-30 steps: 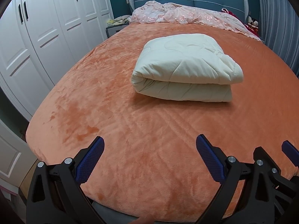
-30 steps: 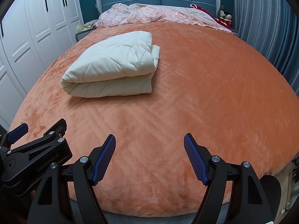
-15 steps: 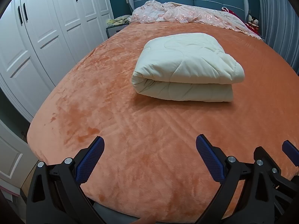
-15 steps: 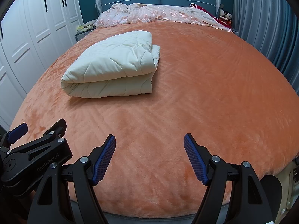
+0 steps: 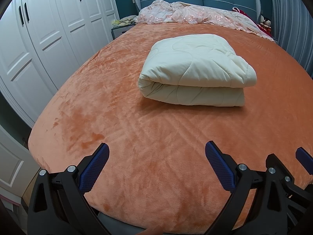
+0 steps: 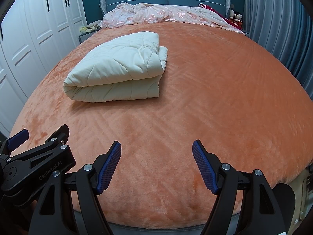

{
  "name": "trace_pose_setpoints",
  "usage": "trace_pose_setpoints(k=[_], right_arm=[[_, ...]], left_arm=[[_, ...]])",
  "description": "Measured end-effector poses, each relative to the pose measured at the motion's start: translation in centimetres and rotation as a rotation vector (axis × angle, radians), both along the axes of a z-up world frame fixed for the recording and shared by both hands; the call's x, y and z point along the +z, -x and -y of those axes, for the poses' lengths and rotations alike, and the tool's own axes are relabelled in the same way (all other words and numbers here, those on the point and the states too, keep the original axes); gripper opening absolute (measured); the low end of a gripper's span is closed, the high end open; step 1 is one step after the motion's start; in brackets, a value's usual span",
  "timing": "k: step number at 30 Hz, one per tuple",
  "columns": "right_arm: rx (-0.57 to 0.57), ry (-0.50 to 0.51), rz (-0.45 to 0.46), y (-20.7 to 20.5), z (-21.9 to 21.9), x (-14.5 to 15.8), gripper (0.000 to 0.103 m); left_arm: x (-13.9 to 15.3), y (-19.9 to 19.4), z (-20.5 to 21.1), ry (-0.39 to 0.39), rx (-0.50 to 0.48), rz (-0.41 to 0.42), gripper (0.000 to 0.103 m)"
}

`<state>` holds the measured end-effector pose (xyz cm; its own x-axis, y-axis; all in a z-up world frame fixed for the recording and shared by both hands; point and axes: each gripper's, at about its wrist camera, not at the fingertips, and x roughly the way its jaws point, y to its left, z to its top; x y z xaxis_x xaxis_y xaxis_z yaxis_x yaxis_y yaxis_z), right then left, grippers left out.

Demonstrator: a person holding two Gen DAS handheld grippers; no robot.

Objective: Fold large clothes

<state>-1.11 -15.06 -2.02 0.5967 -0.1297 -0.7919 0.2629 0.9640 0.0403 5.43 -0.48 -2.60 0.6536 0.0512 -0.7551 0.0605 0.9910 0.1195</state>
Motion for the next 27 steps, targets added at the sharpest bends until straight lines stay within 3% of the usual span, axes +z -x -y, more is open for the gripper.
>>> trace_pose_setpoints(k=[27], right_arm=[[-0.007, -0.001, 0.002, -0.14, -0.28, 0.09, 0.073]], left_arm=[[0.27, -0.26, -0.44, -0.013, -0.001, 0.007, 0.096]])
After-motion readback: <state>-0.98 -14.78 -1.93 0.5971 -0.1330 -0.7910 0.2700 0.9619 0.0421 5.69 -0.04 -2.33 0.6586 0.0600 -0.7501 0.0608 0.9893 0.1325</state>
